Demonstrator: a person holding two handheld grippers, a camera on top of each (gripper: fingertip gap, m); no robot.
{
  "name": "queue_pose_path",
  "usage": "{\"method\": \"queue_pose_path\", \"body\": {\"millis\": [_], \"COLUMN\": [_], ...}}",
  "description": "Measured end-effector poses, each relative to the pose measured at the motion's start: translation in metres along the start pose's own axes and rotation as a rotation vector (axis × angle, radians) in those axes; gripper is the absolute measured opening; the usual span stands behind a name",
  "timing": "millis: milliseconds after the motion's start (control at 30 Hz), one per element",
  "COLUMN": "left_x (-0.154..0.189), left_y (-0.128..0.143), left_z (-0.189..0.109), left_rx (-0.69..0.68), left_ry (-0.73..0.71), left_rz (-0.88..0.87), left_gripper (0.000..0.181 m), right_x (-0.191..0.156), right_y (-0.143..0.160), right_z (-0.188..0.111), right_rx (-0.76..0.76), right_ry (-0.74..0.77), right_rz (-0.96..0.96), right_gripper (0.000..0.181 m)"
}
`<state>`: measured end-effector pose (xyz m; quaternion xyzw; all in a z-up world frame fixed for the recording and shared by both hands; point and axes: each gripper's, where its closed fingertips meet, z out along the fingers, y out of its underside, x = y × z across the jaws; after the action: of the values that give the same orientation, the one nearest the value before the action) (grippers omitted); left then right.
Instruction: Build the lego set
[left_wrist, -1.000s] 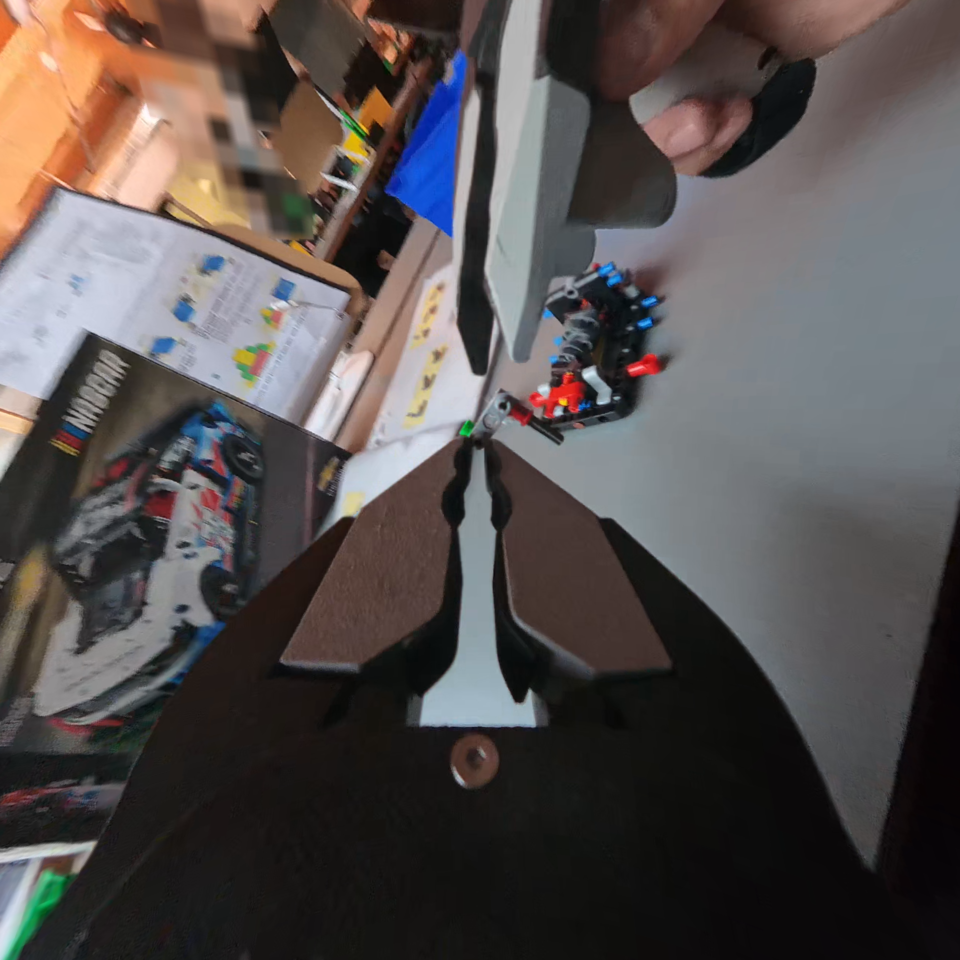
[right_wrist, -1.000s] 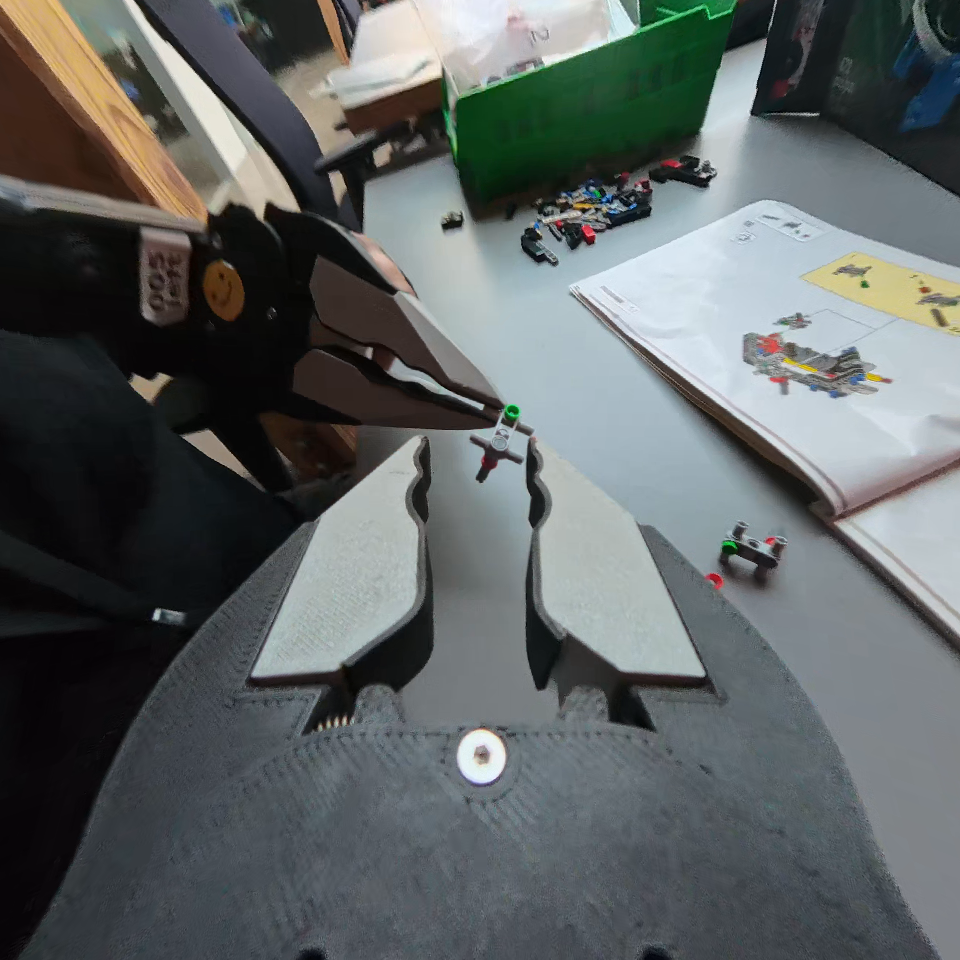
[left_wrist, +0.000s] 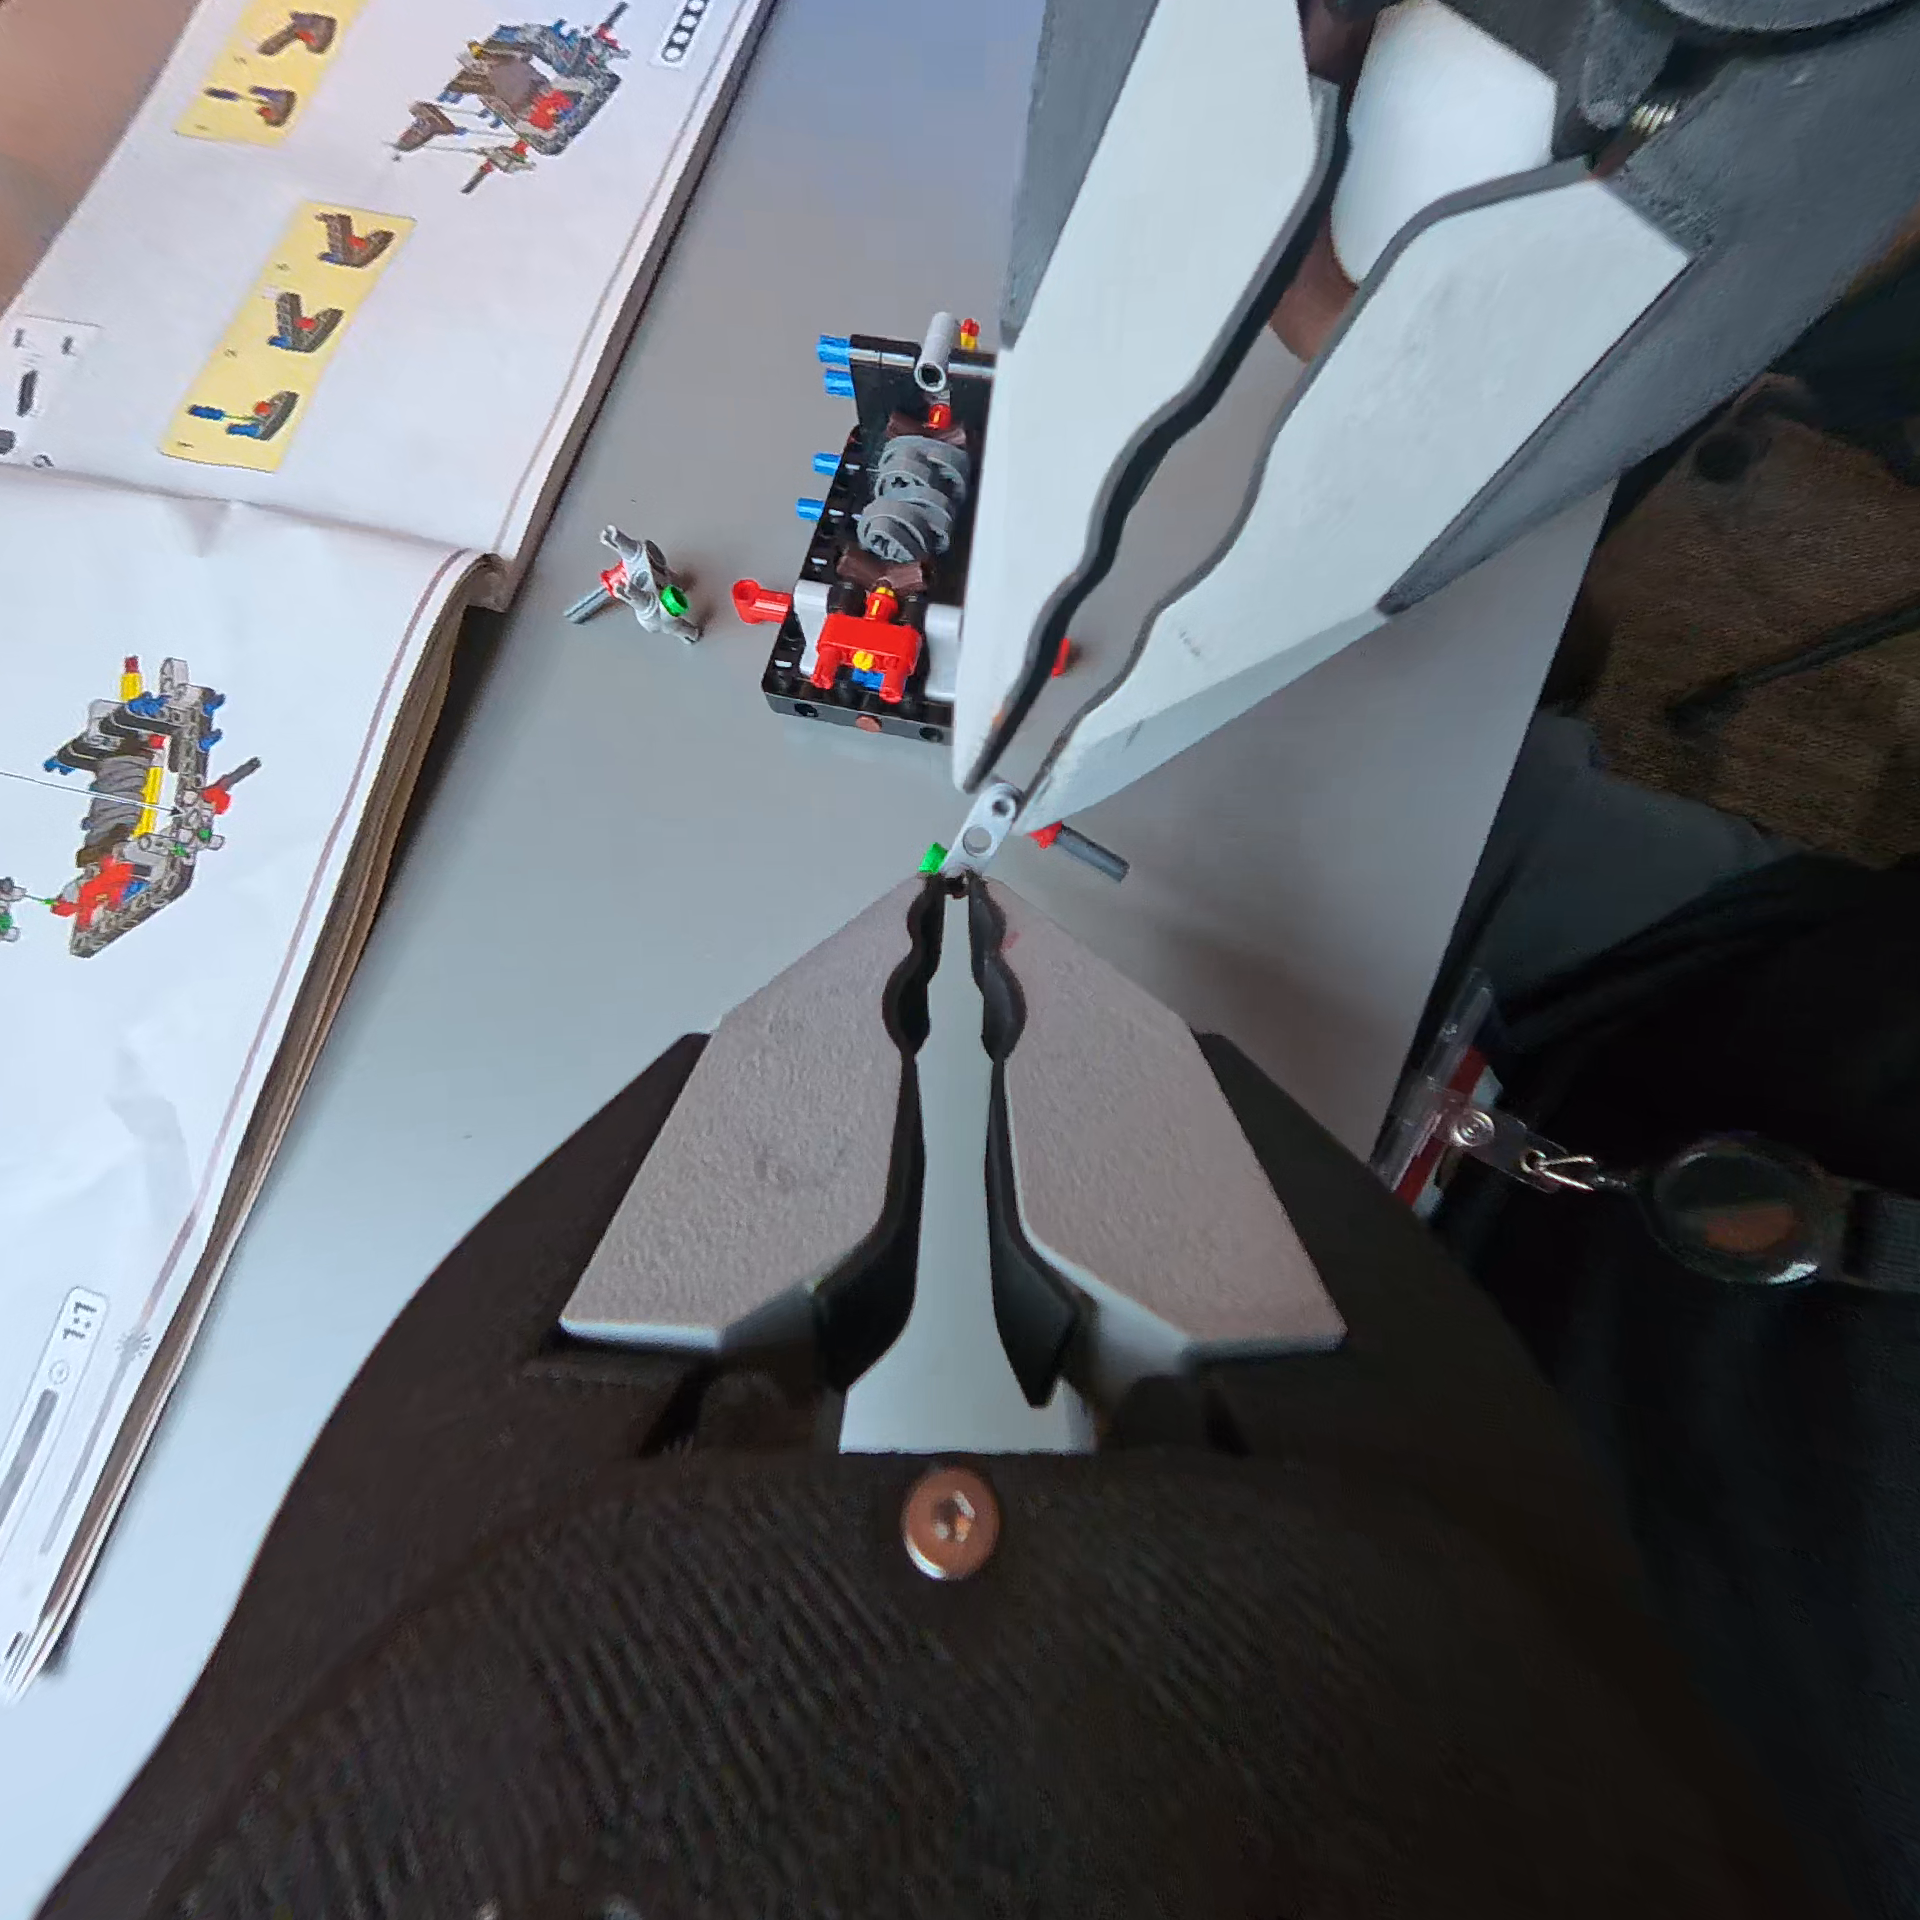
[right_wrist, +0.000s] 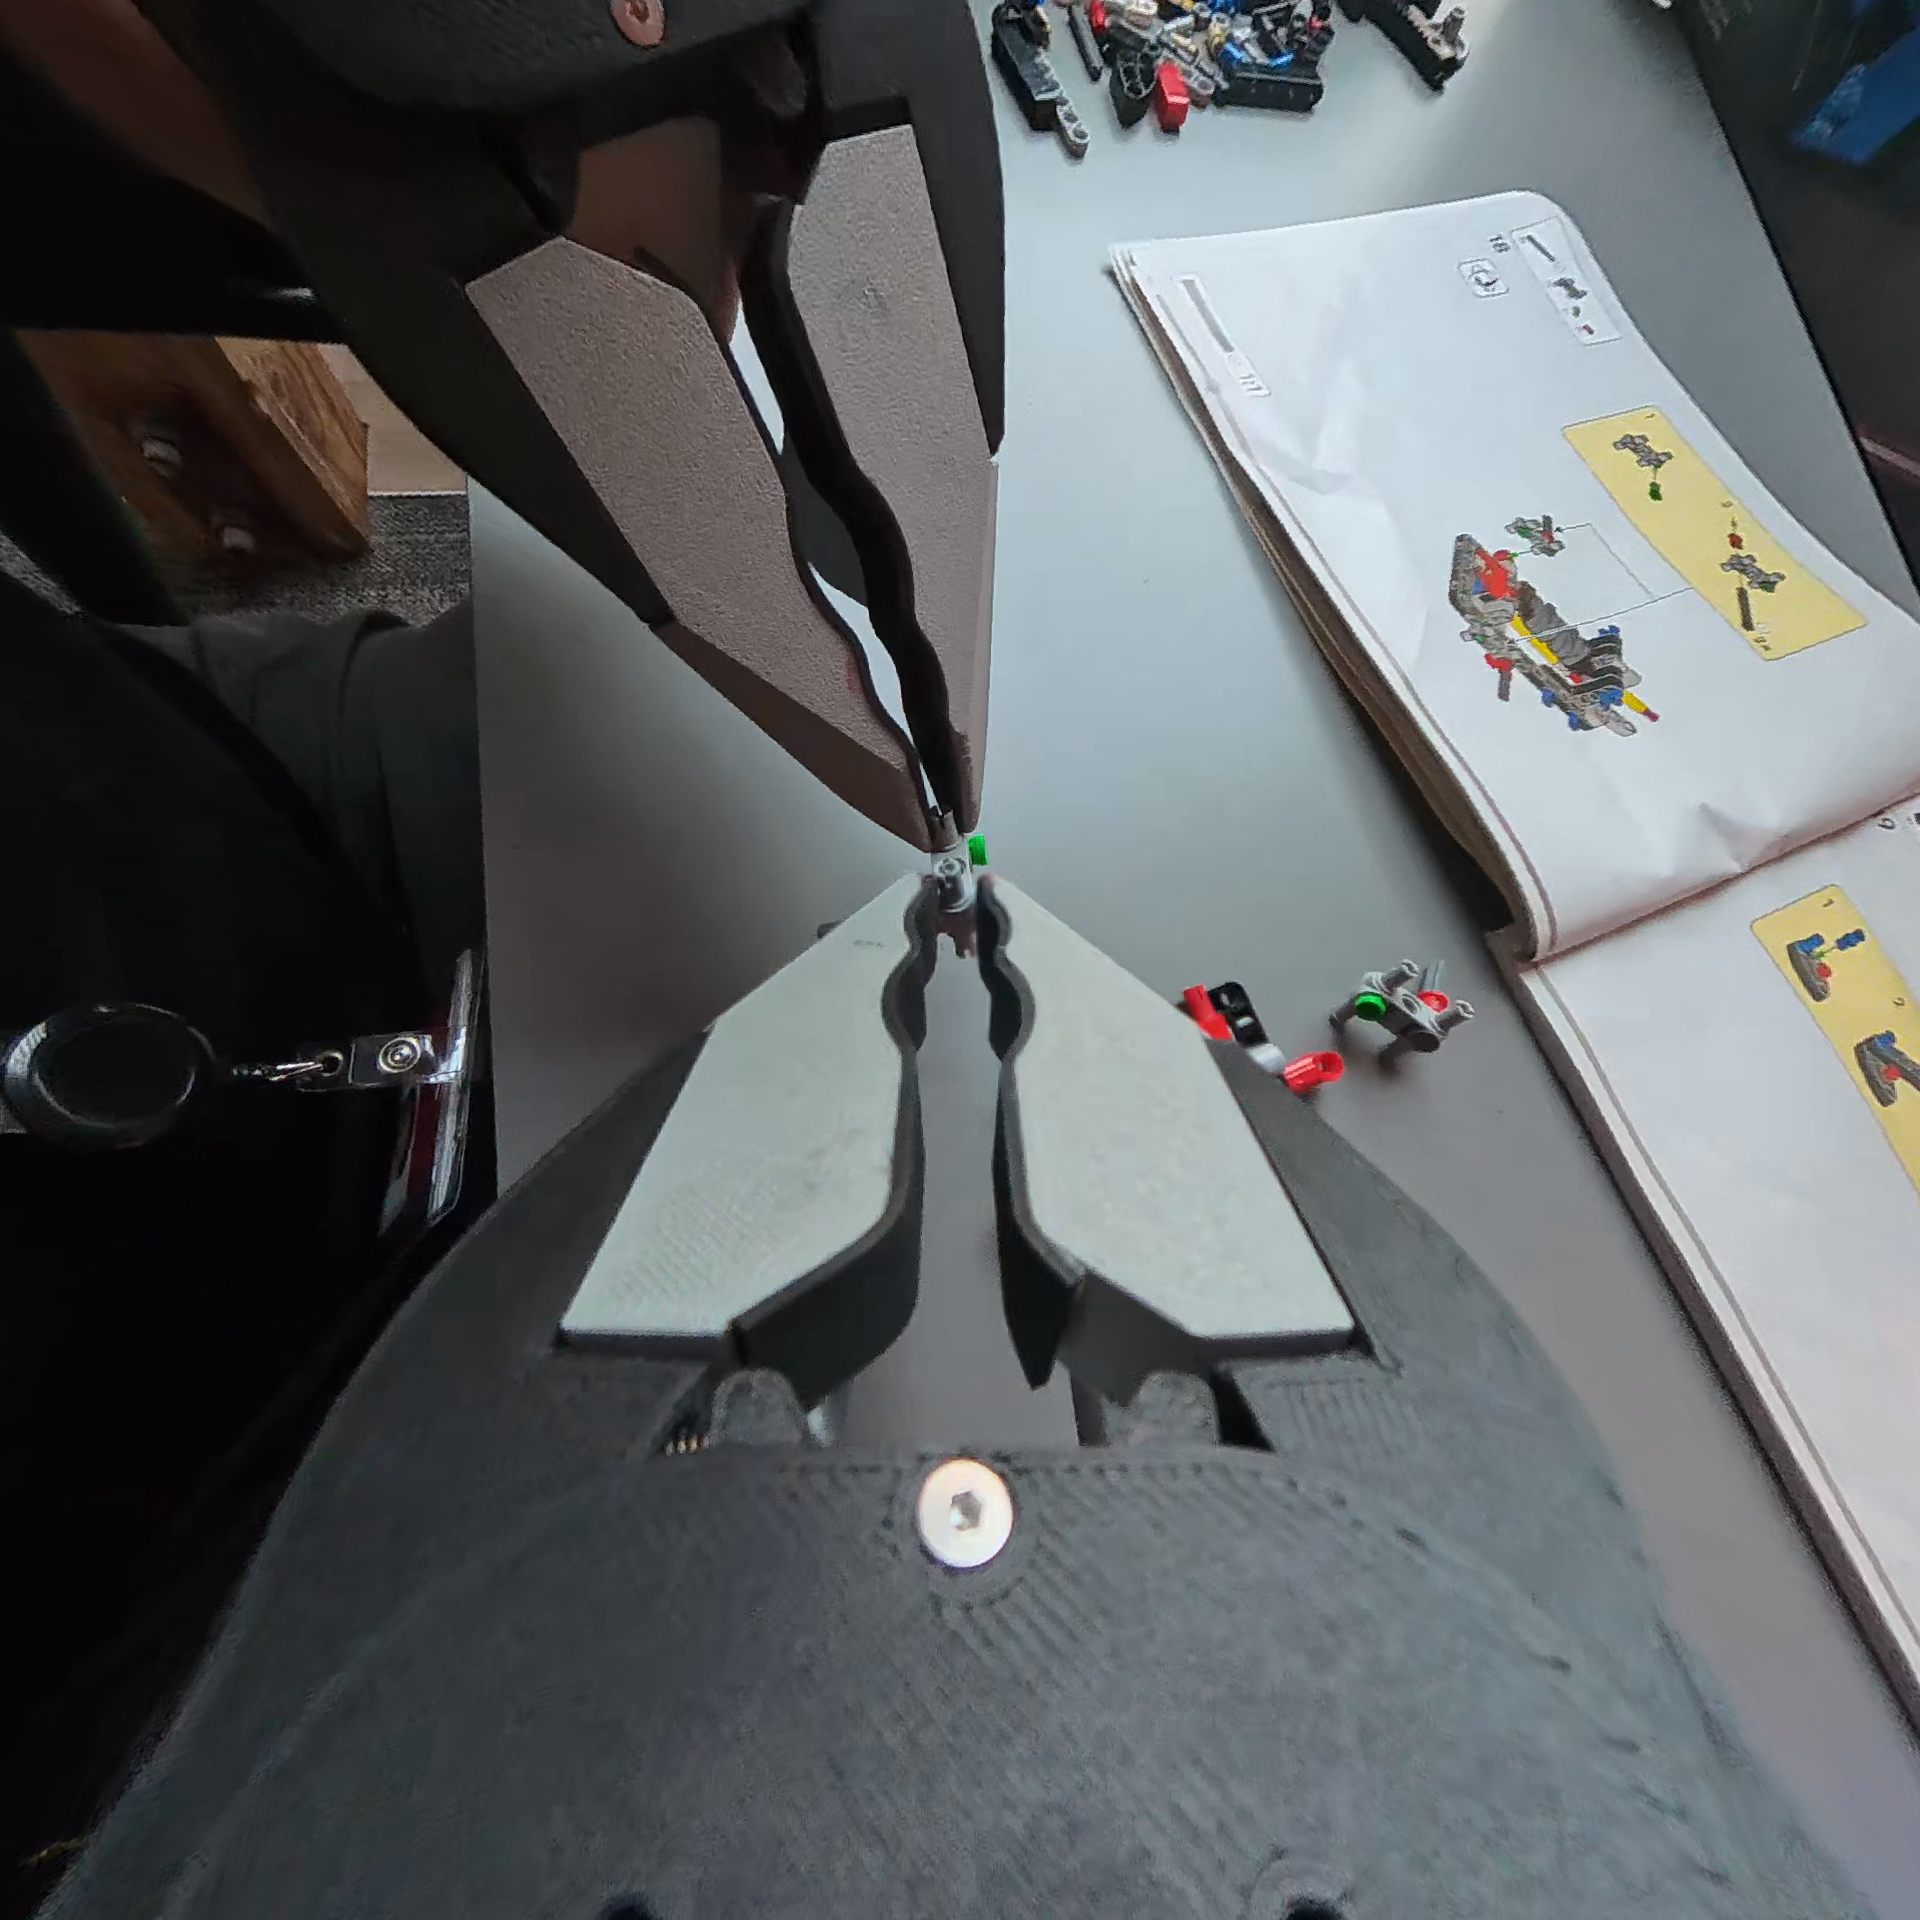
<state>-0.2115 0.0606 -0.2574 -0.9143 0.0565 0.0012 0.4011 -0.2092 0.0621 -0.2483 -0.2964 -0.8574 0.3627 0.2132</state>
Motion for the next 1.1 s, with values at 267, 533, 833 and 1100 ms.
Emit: {"method": "queue_pose_path", "body": {"millis": [267,533,833,1100], "left_x": [0.005,-0.01,-0.01,-0.026], "left_y": [0.0,0.004,0.013,0.038], "left_z": [-0.002,-0.005,0.003,-0.002], "left_rx": [0.002,0.01,-0.009,-0.02], "left_ry": [0.047,0.036,0.051,0.015], "left_rz": [-0.03,-0.065,-0.074,-0.109], "left_gripper": [0.002,0.011,0.007,0.007], "right_x": [-0.005,0.009,0.022,0.023], "right_y": [0.001,0.005,0.012,0.023], "right_z": [-0.001,-0.024,-0.043,-0.054], "right_rx": [0.019,0.152,0.247,0.282], "right_ry": [-0.091,-0.304,-0.439,-0.426], "right_rz": [0.051,0.297,0.438,0.29], "right_gripper": [0.004,0.002,0.002,0.002]}}
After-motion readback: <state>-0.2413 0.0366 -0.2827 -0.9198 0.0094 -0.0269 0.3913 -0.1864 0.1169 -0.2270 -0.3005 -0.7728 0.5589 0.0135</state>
